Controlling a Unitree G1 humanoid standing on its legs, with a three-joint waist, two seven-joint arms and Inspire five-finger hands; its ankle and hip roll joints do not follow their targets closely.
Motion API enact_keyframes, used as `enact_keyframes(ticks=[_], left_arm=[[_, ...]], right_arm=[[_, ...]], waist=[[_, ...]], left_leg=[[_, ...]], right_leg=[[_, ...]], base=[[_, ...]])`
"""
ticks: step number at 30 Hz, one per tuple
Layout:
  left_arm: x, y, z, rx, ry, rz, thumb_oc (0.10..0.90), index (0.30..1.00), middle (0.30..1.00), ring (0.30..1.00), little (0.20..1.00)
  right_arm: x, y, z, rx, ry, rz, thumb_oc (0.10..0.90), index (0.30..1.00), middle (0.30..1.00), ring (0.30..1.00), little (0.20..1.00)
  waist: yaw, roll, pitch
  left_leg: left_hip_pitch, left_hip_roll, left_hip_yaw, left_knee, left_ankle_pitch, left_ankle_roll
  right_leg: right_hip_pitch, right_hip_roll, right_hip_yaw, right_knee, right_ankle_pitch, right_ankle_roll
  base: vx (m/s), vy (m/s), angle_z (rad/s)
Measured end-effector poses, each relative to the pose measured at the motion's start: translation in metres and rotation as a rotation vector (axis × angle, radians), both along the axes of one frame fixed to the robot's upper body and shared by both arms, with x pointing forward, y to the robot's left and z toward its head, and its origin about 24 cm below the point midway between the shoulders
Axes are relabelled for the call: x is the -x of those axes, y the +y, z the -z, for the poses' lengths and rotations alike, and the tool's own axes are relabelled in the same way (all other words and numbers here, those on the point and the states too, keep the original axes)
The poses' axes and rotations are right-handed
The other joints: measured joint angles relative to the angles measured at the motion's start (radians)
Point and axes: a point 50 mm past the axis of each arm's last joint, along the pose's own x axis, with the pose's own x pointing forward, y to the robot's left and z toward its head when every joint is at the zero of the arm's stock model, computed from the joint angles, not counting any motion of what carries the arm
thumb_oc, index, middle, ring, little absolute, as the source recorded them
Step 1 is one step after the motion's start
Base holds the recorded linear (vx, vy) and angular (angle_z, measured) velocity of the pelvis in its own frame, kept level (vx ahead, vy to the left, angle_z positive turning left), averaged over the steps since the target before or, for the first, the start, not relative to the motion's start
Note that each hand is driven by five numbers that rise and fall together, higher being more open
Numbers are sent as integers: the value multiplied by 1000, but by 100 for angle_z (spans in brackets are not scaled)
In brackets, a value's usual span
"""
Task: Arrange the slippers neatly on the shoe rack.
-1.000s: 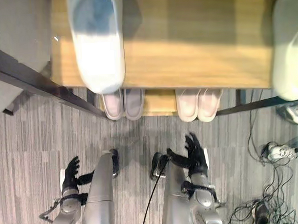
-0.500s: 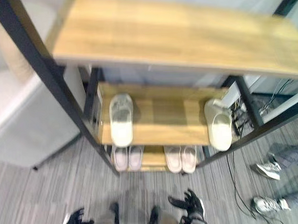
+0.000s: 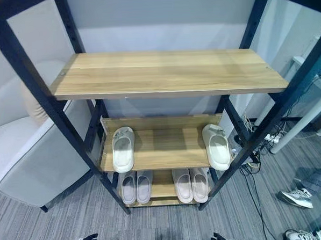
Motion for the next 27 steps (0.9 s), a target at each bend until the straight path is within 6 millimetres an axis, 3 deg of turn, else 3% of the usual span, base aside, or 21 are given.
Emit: enact_keyframes(ticks=[3,4,6,7,8,9,12,14,17,20,22,24,25,27], left_arm=[[-7,-13,1,23,-13,44,800,900,900,900,900],[-15,-16,-1,30,-21,86,800,900,900,900,900],[-25,-18,-5,0,-38,243,800,900,900,900,900],[-31,-24,-7,-5,-59,321,800,900,900,900,900],[-36,-38,-9,13,-82,425,800,900,900,900,900],[-40,-55,-12,41,-118,527,800,900,900,900,900],[-61,-82,-23,74,-192,739,800,900,900,900,900],[-66,-89,-30,93,-221,811,800,900,900,900,900],[-81,-87,-64,139,-390,922,800,900,900,900,900],[-94,-78,-78,105,-434,978,800,900,900,900,900],[-98,-76,-86,94,-452,1014,800,900,900,900,900],[-99,-74,-92,92,-468,1048,800,900,900,900,900],[-99,-64,-95,70,-447,1078,800,900,900,900,900],[-91,-71,-93,108,-436,1090,800,900,900,900,900]], right_arm=[[9,-14,-2,43,23,-3,800,900,900,900,900],[17,-16,-1,53,52,1,800,900,900,900,900],[28,-17,1,56,104,2,800,900,900,900,900],[32,-21,1,65,114,4,800,900,900,900,900],[35,-28,-1,84,129,3,800,900,900,900,900],[36,-36,-3,107,135,7,800,900,900,900,900],[26,-29,-2,91,114,11,800,900,900,900,900],[22,-26,-2,80,101,1,800,900,900,900,900],[11,-22,-2,64,80,2,800,900,900,900,900],[-9,-20,-4,49,34,28,800,900,900,900,900],[-6,-20,-4,49,50,30,800,900,900,900,900],[4,-22,-1,45,83,83,800,900,900,900,900],[12,-12,3,16,112,87,800,900,900,900,900],[24,-12,5,15,149,92,800,900,900,900,900]], waist=[[11,6,-2],[2,-8,1],[-13,-47,2],[-22,-47,2],[-34,-27,3],[-33,13,0],[-44,6,7],[-45,-1,8],[-53,-21,44],[-62,12,80],[-56,25,85],[-42,38,87],[-40,-11,86],[-40,8,76]], left_leg=[[-39,7,4,15,-36,45],[-56,-17,6,56,-105,58],[-59,-94,50,124,-119,59],[-41,-127,80,144,-122,57],[-2,-163,80,138,-136,71],[55,-182,65,71,-134,86],[84,-209,79,-6,-99,111],[92,-212,85,-33,-87,123],[104,-238,102,-50,-73,140],[131,-222,114,-76,-67,163],[133,-217,130,-87,-57,167],[128,-209,114,-87,-65,155],[147,-222,110,-105,-56,128],[169,-179,105,-108,-55,101]], right_leg=[[-69,-5,-9,82,-25,-44],[-77,-33,-22,84,-11,-65],[-74,-95,-31,75,-2,-50],[-77,-111,-30,73,2,-44],[-74,-116,-25,60,15,-27],[-75,-94,-12,57,29,-5],[-92,-99,25,40,49,29],[-85,-103,26,17,69,40],[-137,-131,38,123,69,64],[-176,-149,48,216,74,135],[-194,-188,23,253,37,113],[-160,-220,6,171,31,117],[-80,-219,25,39,72,119],[-8,-170,21,-73,122,99]], base=[[-218,-69,6],[-198,-28,25],[-101,61,34],[-127,116,26],[-115,106,-3],[-54,41,-9],[30,83,-15],[-51,105,-17],[-86,68,-13],[19,-52,-9],[80,-119,-3],[97,-117,-3],[120,-134,19],[99,-140,-4]])
